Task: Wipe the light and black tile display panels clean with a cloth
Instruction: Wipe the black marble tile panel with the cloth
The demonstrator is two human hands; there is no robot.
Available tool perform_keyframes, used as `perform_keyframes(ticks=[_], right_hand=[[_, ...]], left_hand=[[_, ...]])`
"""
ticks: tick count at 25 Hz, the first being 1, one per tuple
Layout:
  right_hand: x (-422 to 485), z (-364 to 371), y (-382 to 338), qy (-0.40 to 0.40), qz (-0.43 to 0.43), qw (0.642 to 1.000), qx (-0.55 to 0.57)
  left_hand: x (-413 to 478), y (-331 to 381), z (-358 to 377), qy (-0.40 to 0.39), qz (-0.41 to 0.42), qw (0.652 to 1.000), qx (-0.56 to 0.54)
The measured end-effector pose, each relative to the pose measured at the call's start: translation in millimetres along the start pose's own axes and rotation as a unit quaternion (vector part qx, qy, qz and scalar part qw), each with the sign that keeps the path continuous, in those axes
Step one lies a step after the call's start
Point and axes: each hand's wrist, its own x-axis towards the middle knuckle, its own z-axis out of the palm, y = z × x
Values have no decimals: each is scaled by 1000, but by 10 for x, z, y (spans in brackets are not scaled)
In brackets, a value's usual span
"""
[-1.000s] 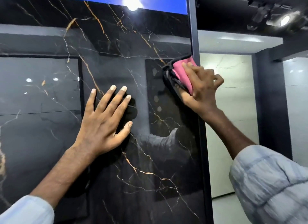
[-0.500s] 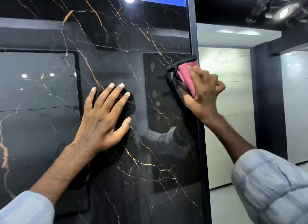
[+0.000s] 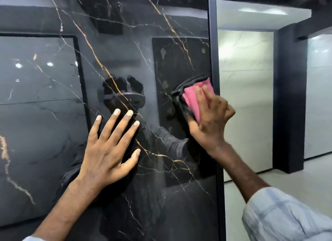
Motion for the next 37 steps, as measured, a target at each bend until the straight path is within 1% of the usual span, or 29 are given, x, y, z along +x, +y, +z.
perform_keyframes(ticks=[1, 2, 4, 5, 6, 8, 9, 10, 11, 12, 15, 16, 17, 18, 19, 21, 22, 23, 24, 25, 27, 28, 29, 30, 32, 33, 34, 35, 37], right_hand=[[-312, -15, -153, -20, -42, 999, 15], [-630, -55, -228, -48, -118, 992, 19], [-988, -166, -65, -102, -276, 956, 13], [-944, -188, 131, -114, -303, 946, 18], [-829, -204, 318, -122, -284, 951, 13], [-538, -220, 530, -96, -114, 989, -8], [-473, -219, 490, -74, -19, 997, -17], [-512, -212, 339, -51, 40, 998, -17], [-637, -192, 140, -41, 61, 997, -9], [-854, -187, -77, -56, 46, 997, 4], [-1493, -336, -334, -147, -123, 980, 49], [-1516, -373, -229, -161, -145, 974, 59], [-1471, -382, -98, -155, -121, 979, 60], [-1412, -373, 0, -132, -52, 988, 61], [-1323, -368, 62, -93, 50, 992, 73], [-1259, -328, -47, -27, 226, 969, 99], [-1328, -315, -249, -16, 263, 960, 98], [-1472, -304, -474, -22, 264, 960, 96], [-1673, -320, -699, -40, 222, 970, 95], [-1887, -374, -853, -69, 142, 982, 101], [-2103, -494, -770, -131, -11, 986, 101], [-2077, -509, -575, -135, -24, 986, 96], [-2046, -489, -372, -114, 29, 989, 91], [-1994, -462, -214, -71, 140, 983, 97], [-2004, -396, -153, -11, 370, 923, 108], [-2081, -362, -297, -5, 417, 903, 105], [-2178, -345, -487, -13, 404, 909, 104], [-2286, -364, -686, -38, 343, 932, 114], [-2512, -495, -858, -126, 118, 973, 151]], left_hand=[[-8, -6, 1, 2, 1, 1000, -1], [-12, -21, 0, 4, 2, 1000, -2], [-16, -45, 7, 5, 4, 1000, -11], [-25, -49, 12, 6, 4, 1000, -15], [-33, -50, 17, 8, 4, 1000, -18], [-37, -53, 26, 10, 1, 1000, -22], [-39, -50, 26, 11, -1, 1000, -23], [-40, -50, 24, 13, -3, 1000, -25], [-43, -43, 17, 13, -5, 999, -32], [-69, -17, 3, 10, -7, 999, -43], [-354, 123, -77, -25, -14, 995, -93], [-502, 173, -105, -41, -16, 994, -103], [-651, 211, -124, -56, -16, 993, -104], [-786, 233, -131, -68, -15, 993, -97], [-891, 248, -128, -77, -11, 993, -84], [-1003, 263, -95, -79, -3, 995, -66], [-1021, 265, -73, -73, -4, 995, -65], [-1027, 270, -51, -64, -7, 996, -69], [-1035, 276, -36, -57, -11, 996, -75], [-1044, 283, -17, -51, -15, 995, -79], [-1067, 300, 6, -38, -22, 996, -79], [-1074, 311, 6, -30, -22, 997, -74], [-1078, 317, 11, -23, -21, 997, -69], [-1071, 319, 20, -20, -21, 998, -63], [-1078, 334, 26, -25, -27, 997, -63], [-1088, 346, 33, -24, -30, 997, -61], [-1093, 355, 38, -21, -32, 998, -58], [-1097, 358, 33, -20, -33, 998, -57], [-1114, 343, 20, -22, -33, 997, -62]])
